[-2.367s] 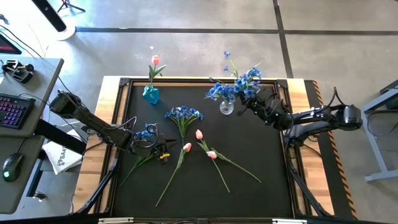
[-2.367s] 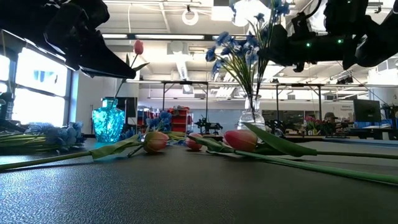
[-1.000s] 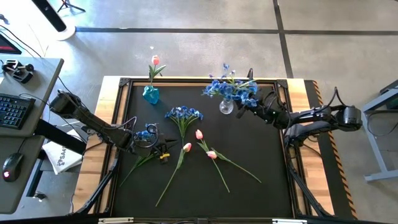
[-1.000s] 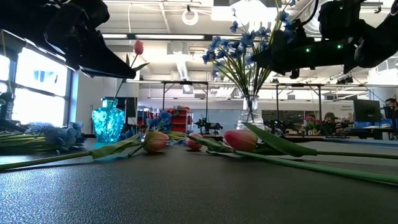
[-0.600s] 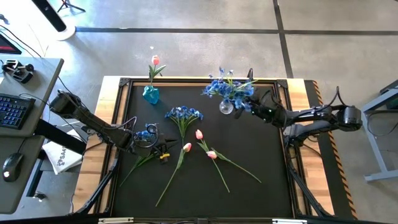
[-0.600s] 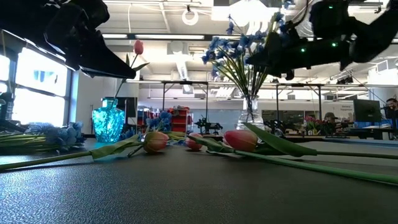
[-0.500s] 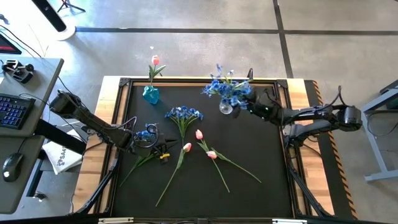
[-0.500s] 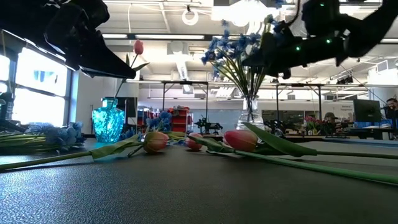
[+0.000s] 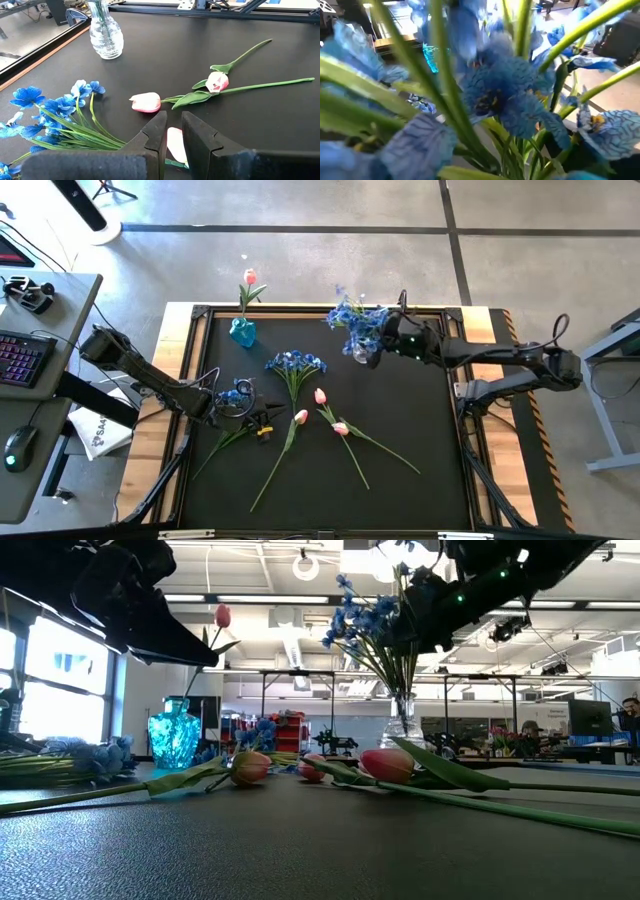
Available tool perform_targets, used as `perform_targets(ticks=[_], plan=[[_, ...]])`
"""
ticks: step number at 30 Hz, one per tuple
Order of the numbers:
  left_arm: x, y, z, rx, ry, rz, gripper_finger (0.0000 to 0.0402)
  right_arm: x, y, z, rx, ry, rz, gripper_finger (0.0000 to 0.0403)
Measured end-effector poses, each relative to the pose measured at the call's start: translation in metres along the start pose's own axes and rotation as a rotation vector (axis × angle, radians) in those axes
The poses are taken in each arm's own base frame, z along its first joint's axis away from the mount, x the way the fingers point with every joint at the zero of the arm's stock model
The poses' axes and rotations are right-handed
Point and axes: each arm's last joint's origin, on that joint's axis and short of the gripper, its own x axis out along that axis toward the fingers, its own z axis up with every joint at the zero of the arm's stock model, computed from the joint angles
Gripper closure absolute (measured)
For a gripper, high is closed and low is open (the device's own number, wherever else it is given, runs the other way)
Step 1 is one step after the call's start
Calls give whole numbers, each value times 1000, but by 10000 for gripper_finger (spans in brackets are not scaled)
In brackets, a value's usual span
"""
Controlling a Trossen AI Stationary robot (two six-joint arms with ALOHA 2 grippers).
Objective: Sort flowers into vase by color
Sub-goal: Put the right blue flower into the transparent vase, then put the left pink flower into the blue vase
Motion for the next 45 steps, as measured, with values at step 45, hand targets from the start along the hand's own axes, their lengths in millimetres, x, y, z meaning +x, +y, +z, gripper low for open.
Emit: perform_targets(ticks=[45], plan=[[0,0,0,-4,0,0,358,-136,20,22,58,-16,74,124]])
